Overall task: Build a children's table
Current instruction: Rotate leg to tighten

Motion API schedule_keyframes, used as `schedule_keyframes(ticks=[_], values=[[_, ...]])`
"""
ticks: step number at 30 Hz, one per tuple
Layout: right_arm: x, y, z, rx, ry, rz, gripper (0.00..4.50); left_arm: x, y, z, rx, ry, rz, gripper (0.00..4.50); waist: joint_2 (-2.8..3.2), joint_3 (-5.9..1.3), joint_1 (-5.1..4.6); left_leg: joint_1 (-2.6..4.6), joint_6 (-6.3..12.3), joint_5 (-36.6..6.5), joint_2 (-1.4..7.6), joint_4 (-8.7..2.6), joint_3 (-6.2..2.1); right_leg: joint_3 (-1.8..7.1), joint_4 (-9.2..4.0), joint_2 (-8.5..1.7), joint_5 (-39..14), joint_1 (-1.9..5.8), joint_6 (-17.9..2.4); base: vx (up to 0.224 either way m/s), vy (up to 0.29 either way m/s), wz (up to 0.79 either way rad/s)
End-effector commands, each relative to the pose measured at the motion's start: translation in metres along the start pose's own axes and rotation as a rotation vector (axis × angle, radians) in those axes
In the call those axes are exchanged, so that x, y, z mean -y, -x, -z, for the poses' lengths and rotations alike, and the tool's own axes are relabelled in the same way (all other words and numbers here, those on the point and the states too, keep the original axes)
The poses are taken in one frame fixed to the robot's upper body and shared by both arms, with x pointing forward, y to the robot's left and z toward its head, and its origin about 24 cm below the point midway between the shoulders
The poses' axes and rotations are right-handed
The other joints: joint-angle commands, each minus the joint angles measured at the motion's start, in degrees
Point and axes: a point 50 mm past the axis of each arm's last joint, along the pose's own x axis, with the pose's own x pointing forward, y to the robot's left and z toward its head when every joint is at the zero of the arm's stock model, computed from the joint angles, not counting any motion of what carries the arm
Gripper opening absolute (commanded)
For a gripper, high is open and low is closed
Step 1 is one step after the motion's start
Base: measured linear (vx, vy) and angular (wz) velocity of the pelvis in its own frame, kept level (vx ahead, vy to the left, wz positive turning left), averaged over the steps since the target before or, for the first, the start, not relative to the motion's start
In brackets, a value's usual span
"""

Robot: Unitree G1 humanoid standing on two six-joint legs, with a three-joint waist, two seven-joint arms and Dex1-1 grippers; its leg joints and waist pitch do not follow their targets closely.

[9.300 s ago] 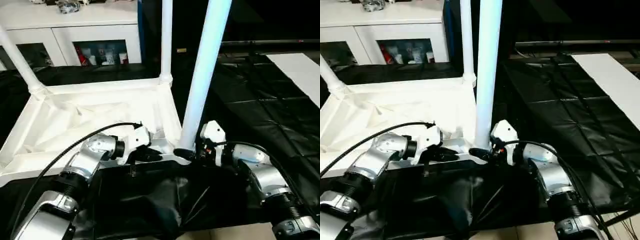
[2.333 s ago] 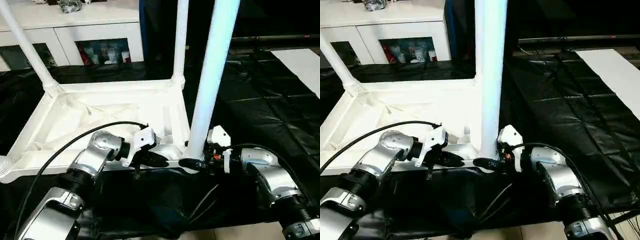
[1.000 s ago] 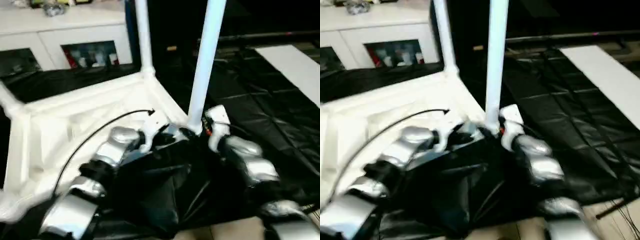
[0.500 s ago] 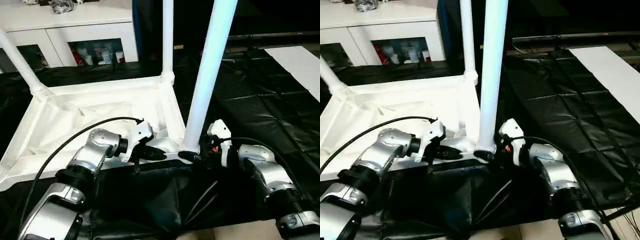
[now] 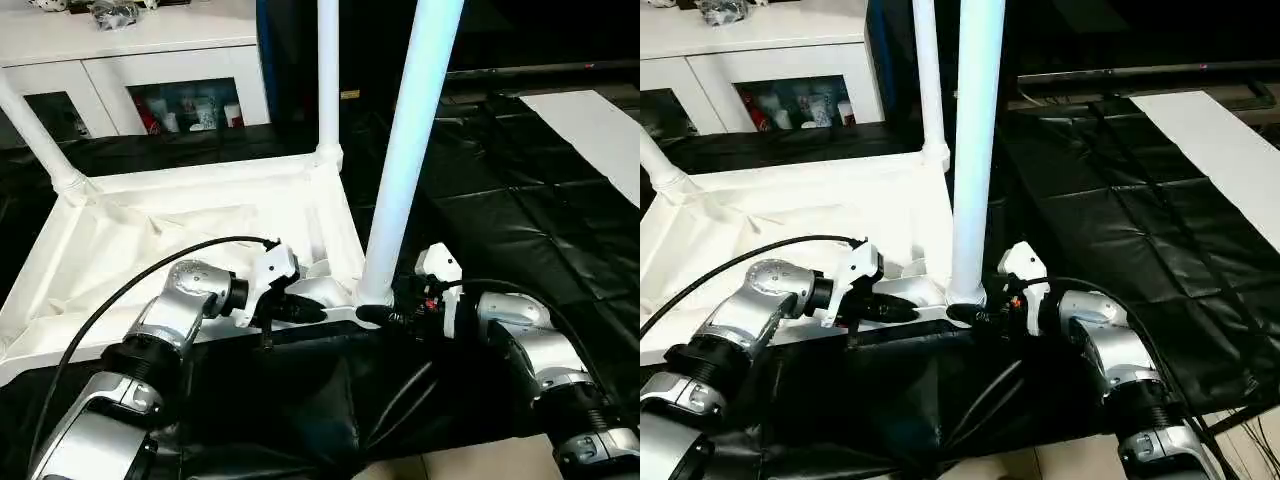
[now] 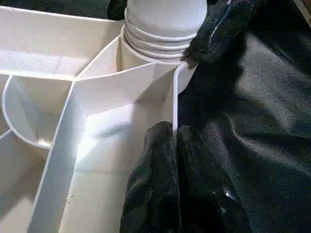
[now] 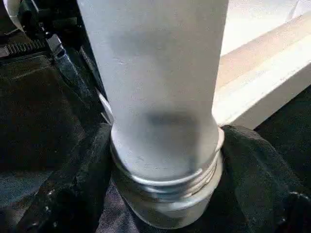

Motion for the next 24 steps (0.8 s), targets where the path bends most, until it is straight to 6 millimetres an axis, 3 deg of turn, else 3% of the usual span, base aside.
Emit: schedule_keyframes(ticks=[1,6,7,14,24], values=[[-0.004,-0.002,0.002,0.0,-0.015,-0.029,3.09,0.014,-0.009,0.008,0.033,0.041,0.13,0.0,-1.21,-3.03,0.35,-0.4,6.65,-2.7,1.79,-3.14,-0.3,2.17,-3.83,-4.12,-1.4,3.11,-14.7,0.0,0.0,0.0],[0.001,-0.002,0.0,0.001,0.015,0.037,3.08,0.015,-0.01,0.008,0.029,0.044,0.14,0.0,-1.14,-3.09,0.19,-0.42,6.85,-2.3,1.73,-3.05,-0.3,2.13,-3.71,-4.11,0.0,3.09,-15.0,0.0,0.0,0.0],[0.002,-0.002,-0.003,0.026,-0.018,0.032,3.62,0.015,-0.01,0.008,0.029,0.042,0.14,0.0,-1.02,-3.04,0.09,-0.37,6.75,-2.8,1.7,-3.12,-0.31,2.12,-3.81,-4.11,-0.8,3.15,-15.1,0.0,0.0,0.0],[0.001,-0.001,-0.01,0.048,0.0,0.019,4.19,0.015,-0.011,0.008,0.024,0.038,0.141,0.0,-0.98,-3.2,0.42,-0.33,6.94,-2.1,1.79,-2.96,-0.28,2.14,-3.6,-4.11,0.6,3.16,-15.3,0.0,0.0,0.0],[-0.002,-0.005,-0.011,0.051,0.045,-0.015,4.19,0.014,-0.01,0.009,0.017,0.04,0.134,0.0,-1.21,-3.26,0.94,-0.33,7.03,-1.6,1.74,-2.88,-0.25,2.19,-3.47,-4.13,0.6,3.19,-14.9,0.0,0.0,0.0]])
